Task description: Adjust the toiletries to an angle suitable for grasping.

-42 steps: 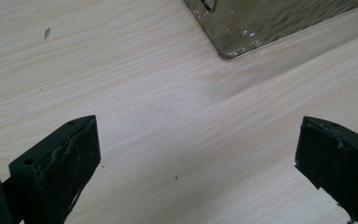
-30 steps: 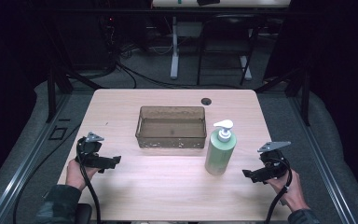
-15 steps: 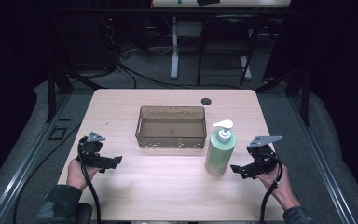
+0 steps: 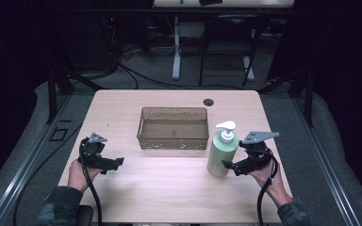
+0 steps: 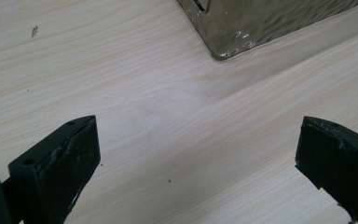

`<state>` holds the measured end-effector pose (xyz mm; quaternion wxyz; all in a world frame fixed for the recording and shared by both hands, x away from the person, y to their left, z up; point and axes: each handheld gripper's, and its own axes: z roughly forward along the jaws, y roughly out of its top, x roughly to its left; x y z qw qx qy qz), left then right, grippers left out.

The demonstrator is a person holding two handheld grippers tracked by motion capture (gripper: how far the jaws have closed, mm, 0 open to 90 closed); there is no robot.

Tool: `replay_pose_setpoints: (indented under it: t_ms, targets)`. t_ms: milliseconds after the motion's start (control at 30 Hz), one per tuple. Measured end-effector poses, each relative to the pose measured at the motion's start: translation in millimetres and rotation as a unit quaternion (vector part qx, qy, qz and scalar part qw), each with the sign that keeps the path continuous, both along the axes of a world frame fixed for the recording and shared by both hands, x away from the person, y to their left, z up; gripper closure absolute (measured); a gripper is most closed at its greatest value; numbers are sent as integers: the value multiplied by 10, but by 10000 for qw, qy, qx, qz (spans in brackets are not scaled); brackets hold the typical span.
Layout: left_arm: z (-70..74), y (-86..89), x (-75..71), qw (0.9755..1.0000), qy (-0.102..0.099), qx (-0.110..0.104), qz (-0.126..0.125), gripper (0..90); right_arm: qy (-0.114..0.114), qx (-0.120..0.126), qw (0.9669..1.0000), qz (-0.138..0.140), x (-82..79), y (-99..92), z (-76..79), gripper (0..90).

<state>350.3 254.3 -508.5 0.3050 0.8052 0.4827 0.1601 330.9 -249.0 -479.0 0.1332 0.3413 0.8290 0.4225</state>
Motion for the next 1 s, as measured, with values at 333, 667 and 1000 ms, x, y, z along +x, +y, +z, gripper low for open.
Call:
replay_pose_setpoints:
  t_ms: [333, 667, 1000]
  targets:
    - [6, 3, 2, 10000, 1, -18, -25, 0, -176, 103, 9998, -19, 50, 73, 20, 55]
    - [5, -2, 4, 10000, -8, -23, -32, 0, -263, 111, 9996, -32, 48, 146, 12, 114]
    - [7, 0, 3, 10000, -10, -9, -37, 1, -354, 94, 9992, -161, 52, 319, 0, 116]
